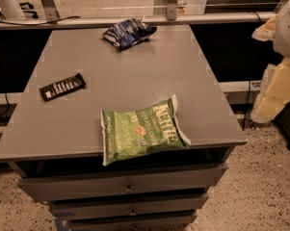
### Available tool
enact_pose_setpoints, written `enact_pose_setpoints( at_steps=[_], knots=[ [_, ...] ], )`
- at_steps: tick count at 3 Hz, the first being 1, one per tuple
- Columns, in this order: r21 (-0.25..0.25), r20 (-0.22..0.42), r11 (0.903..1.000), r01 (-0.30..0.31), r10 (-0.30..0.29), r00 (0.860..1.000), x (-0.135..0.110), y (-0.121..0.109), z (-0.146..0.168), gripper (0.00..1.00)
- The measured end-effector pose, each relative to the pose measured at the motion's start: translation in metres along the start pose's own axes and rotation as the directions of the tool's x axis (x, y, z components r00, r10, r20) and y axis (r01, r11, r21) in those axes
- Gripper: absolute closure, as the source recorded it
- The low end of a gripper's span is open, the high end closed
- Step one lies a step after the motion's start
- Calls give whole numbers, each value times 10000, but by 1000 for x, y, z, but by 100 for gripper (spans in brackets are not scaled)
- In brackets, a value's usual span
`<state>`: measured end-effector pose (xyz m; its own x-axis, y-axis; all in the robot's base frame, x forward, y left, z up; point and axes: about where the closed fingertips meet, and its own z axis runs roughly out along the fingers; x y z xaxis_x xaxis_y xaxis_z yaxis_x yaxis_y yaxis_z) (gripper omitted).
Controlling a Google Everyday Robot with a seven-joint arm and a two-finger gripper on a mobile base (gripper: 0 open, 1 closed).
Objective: Move green jalapeno chip bag near rxbar chocolate
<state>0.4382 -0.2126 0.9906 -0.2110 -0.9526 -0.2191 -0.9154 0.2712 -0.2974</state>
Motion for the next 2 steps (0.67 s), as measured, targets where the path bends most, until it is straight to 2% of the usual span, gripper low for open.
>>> enact_pose_setpoints(
  at_steps=[1, 2],
  knots=[
    [0, 0, 10000, 0, 0, 10000, 0, 0, 0, 0],
    [2, 358, 10000, -17, 16, 9994, -7, 2, 9, 0]
  ],
)
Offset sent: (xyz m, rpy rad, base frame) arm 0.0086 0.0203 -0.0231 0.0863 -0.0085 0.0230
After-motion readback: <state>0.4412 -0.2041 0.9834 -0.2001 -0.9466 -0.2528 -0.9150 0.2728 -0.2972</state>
